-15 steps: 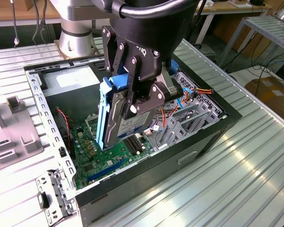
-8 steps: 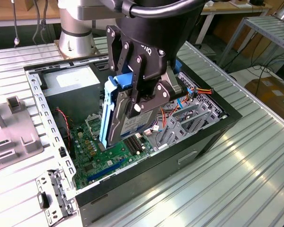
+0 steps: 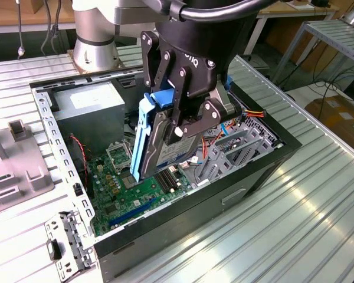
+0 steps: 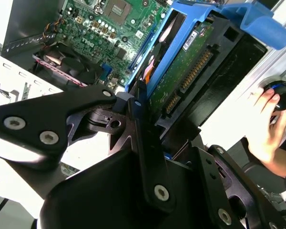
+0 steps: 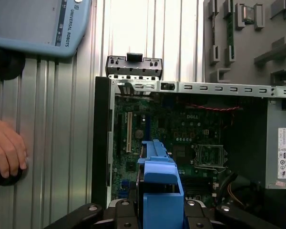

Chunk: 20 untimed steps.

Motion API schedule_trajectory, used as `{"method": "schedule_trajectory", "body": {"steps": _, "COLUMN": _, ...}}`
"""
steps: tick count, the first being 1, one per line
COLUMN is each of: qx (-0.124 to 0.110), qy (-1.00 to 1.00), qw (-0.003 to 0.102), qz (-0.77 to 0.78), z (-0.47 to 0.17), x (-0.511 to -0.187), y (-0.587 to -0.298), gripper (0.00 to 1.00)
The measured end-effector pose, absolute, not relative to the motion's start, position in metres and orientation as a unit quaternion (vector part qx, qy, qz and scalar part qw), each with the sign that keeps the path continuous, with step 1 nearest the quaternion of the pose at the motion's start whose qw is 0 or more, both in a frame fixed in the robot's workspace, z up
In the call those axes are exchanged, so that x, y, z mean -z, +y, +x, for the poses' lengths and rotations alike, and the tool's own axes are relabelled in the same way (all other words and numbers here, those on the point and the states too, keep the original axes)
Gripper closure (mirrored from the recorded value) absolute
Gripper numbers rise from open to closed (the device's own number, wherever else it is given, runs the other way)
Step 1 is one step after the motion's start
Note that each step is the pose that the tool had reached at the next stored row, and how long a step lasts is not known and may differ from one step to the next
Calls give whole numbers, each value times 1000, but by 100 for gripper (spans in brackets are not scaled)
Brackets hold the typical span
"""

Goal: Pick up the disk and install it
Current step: 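Pick up the disk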

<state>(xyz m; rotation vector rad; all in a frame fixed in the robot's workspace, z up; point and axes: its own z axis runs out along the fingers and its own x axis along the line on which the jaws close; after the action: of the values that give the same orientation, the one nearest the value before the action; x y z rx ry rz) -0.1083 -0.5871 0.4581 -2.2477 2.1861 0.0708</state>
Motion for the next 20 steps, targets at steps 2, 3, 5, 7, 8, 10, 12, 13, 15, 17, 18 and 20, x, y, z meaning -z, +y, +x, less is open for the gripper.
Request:
{"method": "schedule_trajectory", "body": {"steps": 2, "qx": -23, "qy": 697, "qw": 3, "qz": -717, "z": -107, "x": -458, "y": -587, "gripper": 64}}
{"method": "schedule_trajectory", "body": {"steps": 3, "qx": -23, "qy": 697, "qw": 3, "qz": -717, "z": -106, "x": -458, "y": -587, "gripper": 64}}
{"method": "schedule_trajectory", "body": {"steps": 5, "qx": -23, "qy": 697, "qw": 3, "qz": -717, "z": -105, "x": -458, "y": -587, "gripper": 64}}
{"method": "schedule_trajectory", "body": {"steps": 7, "qx": -23, "qy": 697, "qw": 3, "qz": -717, "z": -103, "x": -458, "y": -587, "gripper": 64}}
{"method": "schedule_trajectory", "body": {"steps": 8, "qx": -23, "qy": 697, "qw": 3, "qz": -717, "z": -103, "x": -458, "y": -587, "gripper": 64}}
{"method": "schedule_trajectory", "body": {"steps": 10, "qx": -23, "qy": 697, "qw": 3, "qz": -717, "z": -101, "x": -458, "y": -587, "gripper": 64}}
{"method": "schedule_trajectory", "body": {"steps": 12, "qx": -23, "qy": 697, "qw": 3, "qz": -717, "z": -100, "x": -458, "y": -587, "gripper": 64}}
{"method": "schedule_trajectory", "body": {"steps": 13, "qx": -23, "qy": 697, "qw": 3, "qz": -717, "z": -99, "x": -458, "y": -587, "gripper": 64}}
{"method": "schedule_trajectory", "body": {"steps": 15, "qx": -23, "qy": 697, "qw": 3, "qz": -717, "z": -98, "x": -458, "y": -587, "gripper": 64}}
{"method": "schedule_trajectory", "body": {"steps": 17, "qx": -23, "qy": 697, "qw": 3, "qz": -717, "z": -97, "x": -458, "y": -587, "gripper": 64}}
{"method": "schedule_trajectory", "body": {"steps": 18, "qx": -23, "qy": 697, "qw": 3, "qz": -717, "z": -96, "x": -458, "y": -587, "gripper": 64}}
{"method": "schedule_trajectory", "body": {"steps": 20, "qx": -23, "qy": 697, "qw": 3, "qz": -717, "z": -95, "x": -458, "y": -587, "gripper": 64}}
